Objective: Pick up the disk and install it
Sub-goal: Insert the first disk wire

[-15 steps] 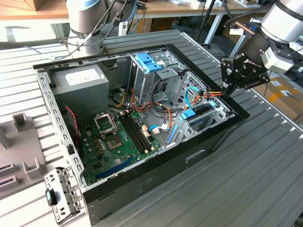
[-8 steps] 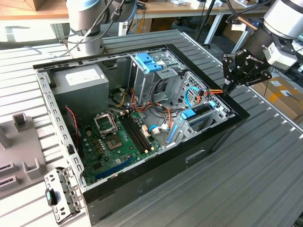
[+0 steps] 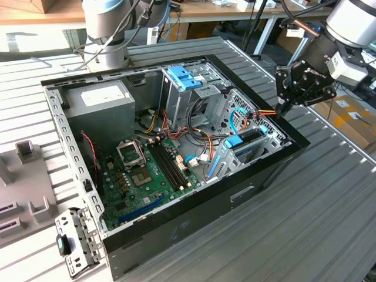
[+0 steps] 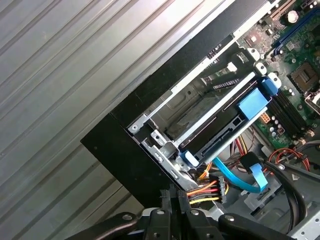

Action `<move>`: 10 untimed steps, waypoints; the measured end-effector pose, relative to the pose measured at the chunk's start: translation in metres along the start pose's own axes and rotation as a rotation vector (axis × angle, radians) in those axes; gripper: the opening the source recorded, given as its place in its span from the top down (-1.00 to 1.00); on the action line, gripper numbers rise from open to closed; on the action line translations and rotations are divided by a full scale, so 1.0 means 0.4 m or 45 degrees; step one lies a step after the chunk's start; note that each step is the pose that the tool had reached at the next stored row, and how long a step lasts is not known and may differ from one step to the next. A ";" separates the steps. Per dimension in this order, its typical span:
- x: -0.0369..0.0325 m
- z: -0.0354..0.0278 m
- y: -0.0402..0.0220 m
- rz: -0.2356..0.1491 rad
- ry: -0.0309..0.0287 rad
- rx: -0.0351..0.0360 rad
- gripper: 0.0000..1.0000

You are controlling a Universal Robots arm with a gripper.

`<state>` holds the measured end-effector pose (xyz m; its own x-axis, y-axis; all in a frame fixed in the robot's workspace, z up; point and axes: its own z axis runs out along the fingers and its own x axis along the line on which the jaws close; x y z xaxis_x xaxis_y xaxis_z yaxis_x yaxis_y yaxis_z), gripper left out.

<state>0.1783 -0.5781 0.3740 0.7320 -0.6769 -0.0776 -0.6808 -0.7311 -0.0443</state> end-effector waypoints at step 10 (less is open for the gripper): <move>-0.022 -0.009 0.037 -0.002 -0.0102 0.0097 0.66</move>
<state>0.1619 -0.5832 0.3778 0.7329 -0.6749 -0.0856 -0.6798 -0.7316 -0.0521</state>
